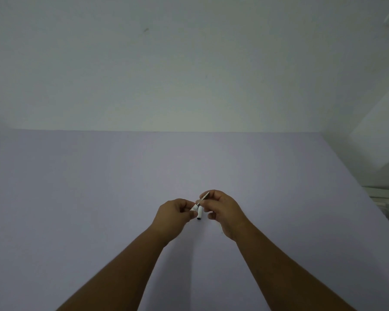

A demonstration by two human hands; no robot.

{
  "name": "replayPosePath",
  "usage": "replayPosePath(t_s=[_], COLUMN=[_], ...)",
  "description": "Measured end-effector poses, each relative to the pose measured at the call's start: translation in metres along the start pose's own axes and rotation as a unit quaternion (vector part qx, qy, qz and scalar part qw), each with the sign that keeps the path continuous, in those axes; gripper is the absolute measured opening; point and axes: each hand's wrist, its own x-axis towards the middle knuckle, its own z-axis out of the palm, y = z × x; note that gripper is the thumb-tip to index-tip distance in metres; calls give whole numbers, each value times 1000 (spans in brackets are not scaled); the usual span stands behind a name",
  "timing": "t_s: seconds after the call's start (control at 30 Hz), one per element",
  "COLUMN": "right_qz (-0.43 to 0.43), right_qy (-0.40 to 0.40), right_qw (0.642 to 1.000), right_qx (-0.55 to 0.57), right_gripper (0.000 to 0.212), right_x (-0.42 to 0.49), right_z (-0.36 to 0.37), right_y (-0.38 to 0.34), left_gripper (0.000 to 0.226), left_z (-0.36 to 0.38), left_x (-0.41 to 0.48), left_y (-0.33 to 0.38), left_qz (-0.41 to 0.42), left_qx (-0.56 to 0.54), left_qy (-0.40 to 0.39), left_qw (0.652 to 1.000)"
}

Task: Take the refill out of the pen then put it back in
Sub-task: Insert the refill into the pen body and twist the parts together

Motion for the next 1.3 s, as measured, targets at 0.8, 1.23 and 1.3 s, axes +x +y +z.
replayPosePath(t_s=[0.8, 1.23, 1.3], right_qz=[6, 10, 26], right_qy=[12, 36, 44], right_qw=[999, 999, 998], right_qx=[-50, -29, -36], right_gripper=[18, 23, 33], right_x=[-5, -3, -2], right_z=[-3, -4, -3], right_y=[-15, -16, -16], left_gripper=[4, 8, 10], left_z=[4, 7, 8], left_x=[-8, -7, -7], left_y=[21, 28, 27], left_qz=[53, 61, 58], left_qx=[75, 91, 80], left_qy=[40, 50, 54], left_qw=[995, 993, 994])
